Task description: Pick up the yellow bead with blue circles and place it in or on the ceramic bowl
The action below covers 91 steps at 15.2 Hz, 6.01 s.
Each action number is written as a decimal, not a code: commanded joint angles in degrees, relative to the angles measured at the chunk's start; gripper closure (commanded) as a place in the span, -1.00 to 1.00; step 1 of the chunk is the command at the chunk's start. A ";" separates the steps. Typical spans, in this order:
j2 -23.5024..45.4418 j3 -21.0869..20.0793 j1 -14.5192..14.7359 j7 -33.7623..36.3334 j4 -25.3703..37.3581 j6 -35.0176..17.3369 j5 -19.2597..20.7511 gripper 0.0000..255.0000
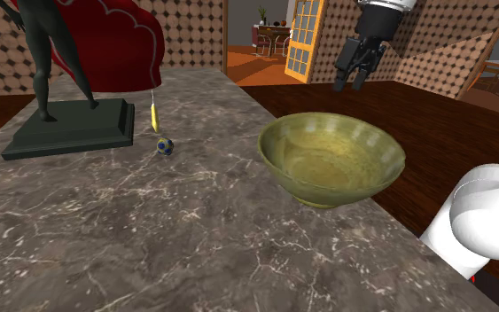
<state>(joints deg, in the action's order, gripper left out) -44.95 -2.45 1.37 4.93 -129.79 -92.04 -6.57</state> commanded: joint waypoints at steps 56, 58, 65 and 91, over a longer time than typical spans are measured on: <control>51.66 -52.98 -3.01 58.03 28.98 -21.67 35.52 1.00; 51.20 -53.03 -3.21 58.08 28.19 -22.23 35.19 1.00; 50.97 -53.35 -2.94 56.00 33.21 -17.44 34.12 1.00; 59.68 -53.75 6.21 52.38 60.78 5.18 41.15 1.00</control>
<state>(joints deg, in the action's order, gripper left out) 14.24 -56.25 6.96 57.34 -70.08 -87.69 34.08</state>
